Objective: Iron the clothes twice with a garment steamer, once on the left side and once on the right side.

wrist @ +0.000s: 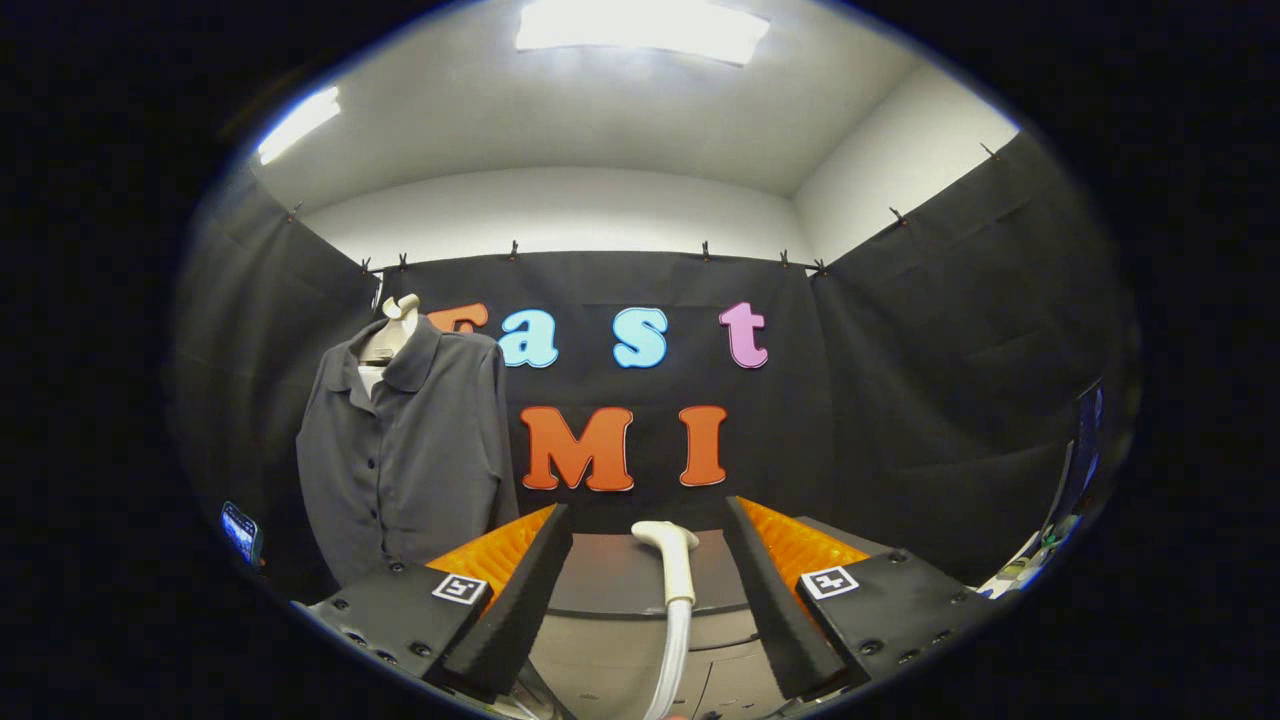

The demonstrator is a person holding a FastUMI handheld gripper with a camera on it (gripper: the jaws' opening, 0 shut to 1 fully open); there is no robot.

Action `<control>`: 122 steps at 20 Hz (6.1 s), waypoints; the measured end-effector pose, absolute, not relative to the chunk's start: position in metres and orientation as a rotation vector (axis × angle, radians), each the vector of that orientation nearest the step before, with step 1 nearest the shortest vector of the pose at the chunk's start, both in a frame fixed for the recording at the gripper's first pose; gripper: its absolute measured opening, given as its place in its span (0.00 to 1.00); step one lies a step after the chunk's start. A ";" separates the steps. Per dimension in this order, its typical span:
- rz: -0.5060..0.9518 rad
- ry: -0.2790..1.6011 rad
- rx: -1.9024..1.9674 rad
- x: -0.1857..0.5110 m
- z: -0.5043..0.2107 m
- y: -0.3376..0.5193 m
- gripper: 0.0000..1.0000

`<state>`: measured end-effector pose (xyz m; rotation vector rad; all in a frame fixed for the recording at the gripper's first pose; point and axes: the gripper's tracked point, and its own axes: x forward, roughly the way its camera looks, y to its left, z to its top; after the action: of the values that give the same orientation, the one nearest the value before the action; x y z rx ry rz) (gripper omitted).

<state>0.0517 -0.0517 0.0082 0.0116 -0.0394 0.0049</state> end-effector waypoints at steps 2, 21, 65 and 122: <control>0.006 -0.053 -0.002 0.072 0.019 -0.057 0.98; 0.043 0.396 0.006 0.316 -0.149 -0.069 0.99; -0.006 0.383 0.097 0.281 -0.173 -0.083 0.45; -0.137 0.142 -0.048 0.160 -0.146 0.301 0.45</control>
<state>0.1602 0.3006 -0.1464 -0.0484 0.1422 -0.1372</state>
